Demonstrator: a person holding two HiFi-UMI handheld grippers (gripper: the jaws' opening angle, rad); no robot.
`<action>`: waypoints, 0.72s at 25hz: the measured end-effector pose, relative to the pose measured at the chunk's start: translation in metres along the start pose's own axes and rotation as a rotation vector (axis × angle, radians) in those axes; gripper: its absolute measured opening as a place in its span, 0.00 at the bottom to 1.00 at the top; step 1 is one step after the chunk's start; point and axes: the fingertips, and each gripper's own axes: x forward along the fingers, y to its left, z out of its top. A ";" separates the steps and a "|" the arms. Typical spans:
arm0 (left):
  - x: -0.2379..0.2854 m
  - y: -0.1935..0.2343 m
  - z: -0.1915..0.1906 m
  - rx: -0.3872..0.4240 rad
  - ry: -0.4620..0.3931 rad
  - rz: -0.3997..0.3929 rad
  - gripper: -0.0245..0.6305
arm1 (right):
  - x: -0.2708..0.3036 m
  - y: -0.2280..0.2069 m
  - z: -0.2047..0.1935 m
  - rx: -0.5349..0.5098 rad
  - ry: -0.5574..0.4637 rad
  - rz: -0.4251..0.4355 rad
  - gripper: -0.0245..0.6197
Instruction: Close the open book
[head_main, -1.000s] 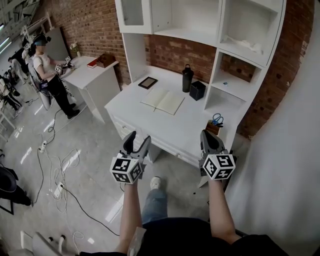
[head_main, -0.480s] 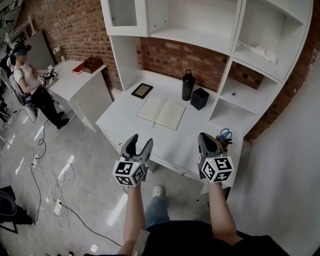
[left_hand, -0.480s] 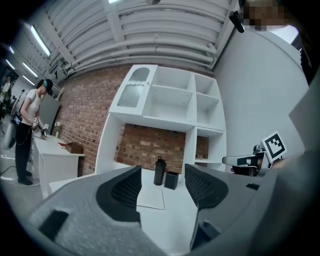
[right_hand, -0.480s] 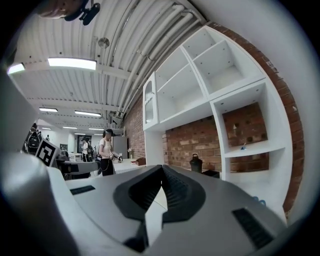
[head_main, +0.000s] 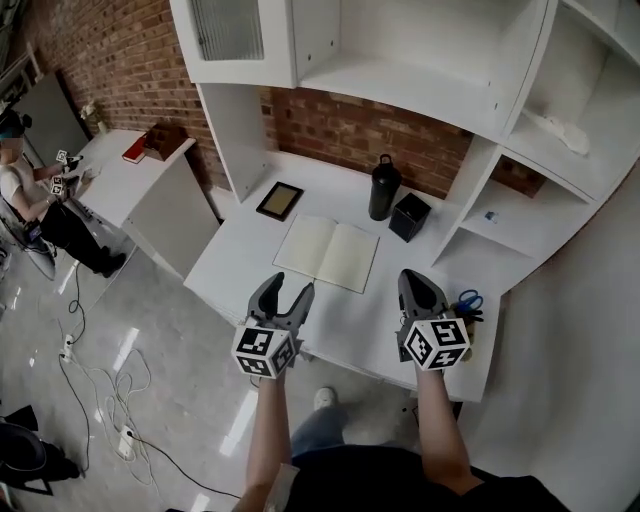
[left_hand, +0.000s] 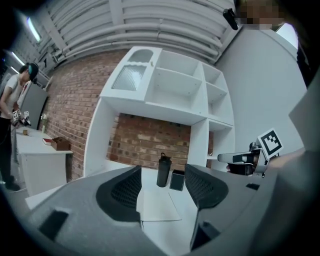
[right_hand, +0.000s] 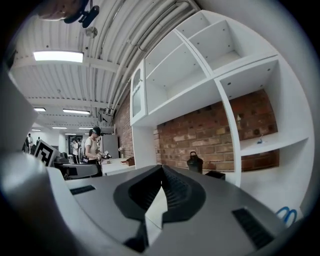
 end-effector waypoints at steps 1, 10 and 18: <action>0.008 0.006 -0.001 0.000 0.009 -0.011 0.41 | 0.009 -0.001 0.000 0.003 0.002 -0.006 0.04; 0.058 0.028 -0.005 0.016 0.045 -0.101 0.41 | 0.056 -0.003 -0.010 0.032 0.017 -0.042 0.04; 0.074 0.033 -0.015 0.011 0.077 -0.101 0.41 | 0.062 -0.013 -0.017 0.025 0.059 -0.040 0.04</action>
